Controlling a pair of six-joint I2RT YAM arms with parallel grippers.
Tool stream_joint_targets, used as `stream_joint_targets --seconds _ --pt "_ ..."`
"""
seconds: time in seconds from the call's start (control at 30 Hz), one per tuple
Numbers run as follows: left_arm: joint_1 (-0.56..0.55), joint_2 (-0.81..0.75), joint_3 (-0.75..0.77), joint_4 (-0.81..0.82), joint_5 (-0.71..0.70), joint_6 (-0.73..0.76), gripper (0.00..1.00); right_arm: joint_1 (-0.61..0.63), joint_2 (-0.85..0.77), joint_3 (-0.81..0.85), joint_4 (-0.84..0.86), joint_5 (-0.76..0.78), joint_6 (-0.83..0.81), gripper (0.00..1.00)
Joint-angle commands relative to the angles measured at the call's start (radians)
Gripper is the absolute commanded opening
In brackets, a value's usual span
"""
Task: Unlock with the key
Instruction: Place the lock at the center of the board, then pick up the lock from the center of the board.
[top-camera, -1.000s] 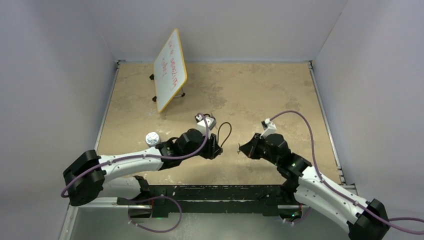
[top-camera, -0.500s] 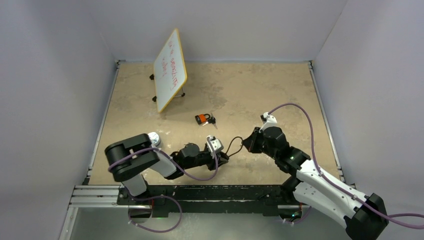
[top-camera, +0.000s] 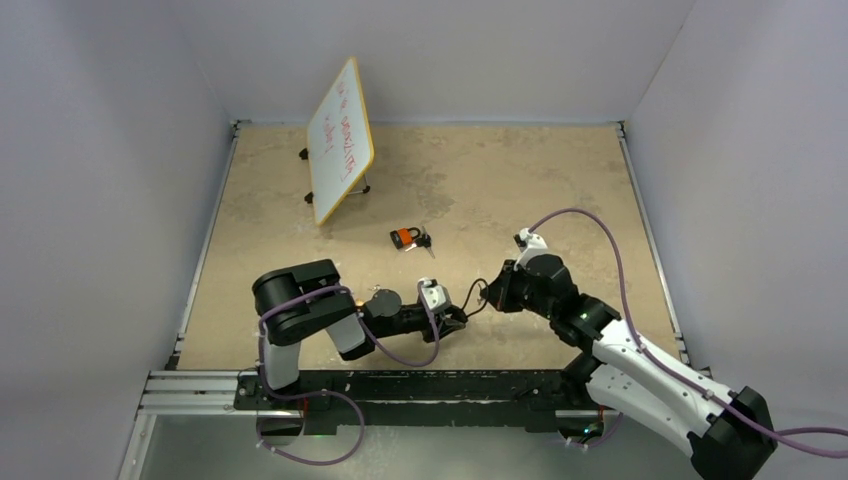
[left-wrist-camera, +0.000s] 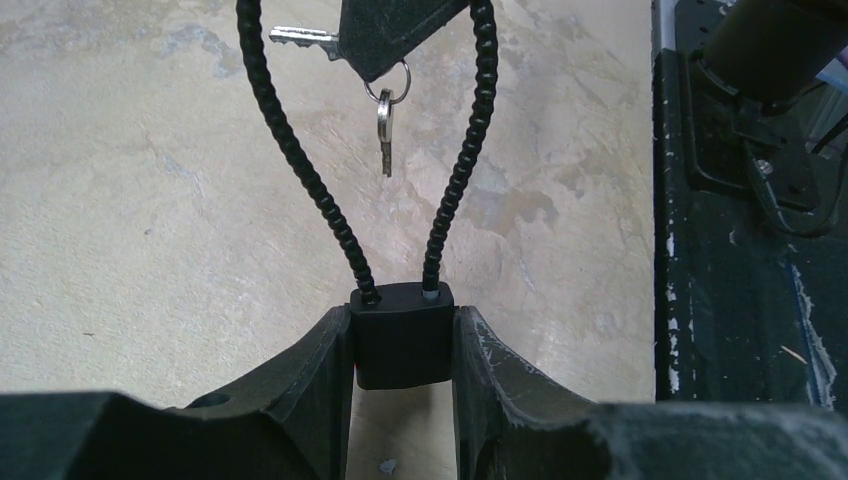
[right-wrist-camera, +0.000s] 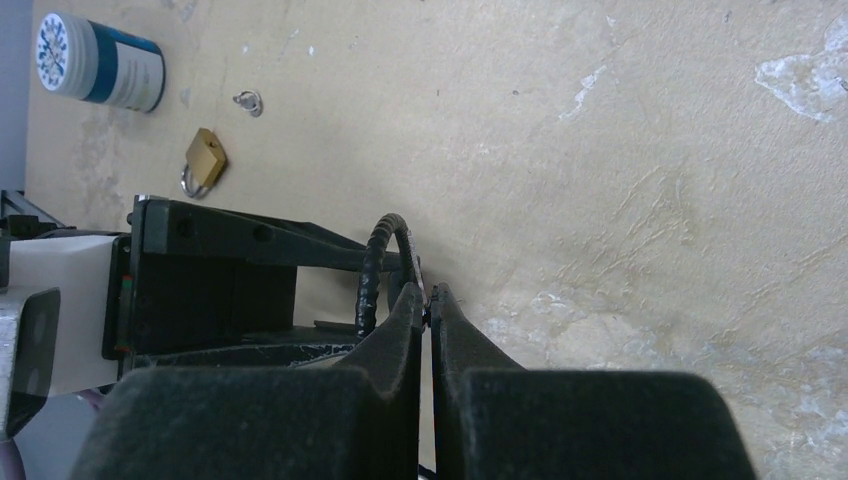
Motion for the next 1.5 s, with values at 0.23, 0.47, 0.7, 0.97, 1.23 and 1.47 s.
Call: stream_joint_targets --seconds 0.23,0.47,0.7,0.97,1.23,1.47 --pt "-0.015 0.12 0.027 0.161 -0.047 0.029 0.34 -0.003 0.091 0.027 0.092 -0.062 -0.062 0.0" --pt "-0.022 0.185 0.043 0.191 -0.08 0.094 0.53 -0.003 0.116 0.042 0.077 -0.064 -0.085 0.0" --pt "-0.052 0.165 0.032 0.189 -0.211 0.16 0.85 -0.003 0.106 0.093 -0.026 -0.025 -0.013 0.0" --pt "-0.17 0.122 0.061 0.1 -0.599 0.127 0.86 -0.004 0.109 0.145 -0.112 -0.014 0.041 0.0" --pt "-0.334 0.16 0.223 -0.107 -1.099 0.023 0.88 -0.003 0.098 0.149 -0.129 -0.03 0.05 0.0" --pt "-0.345 0.164 0.37 -0.463 -1.269 -0.193 0.96 -0.003 0.068 0.135 -0.146 -0.024 0.056 0.0"
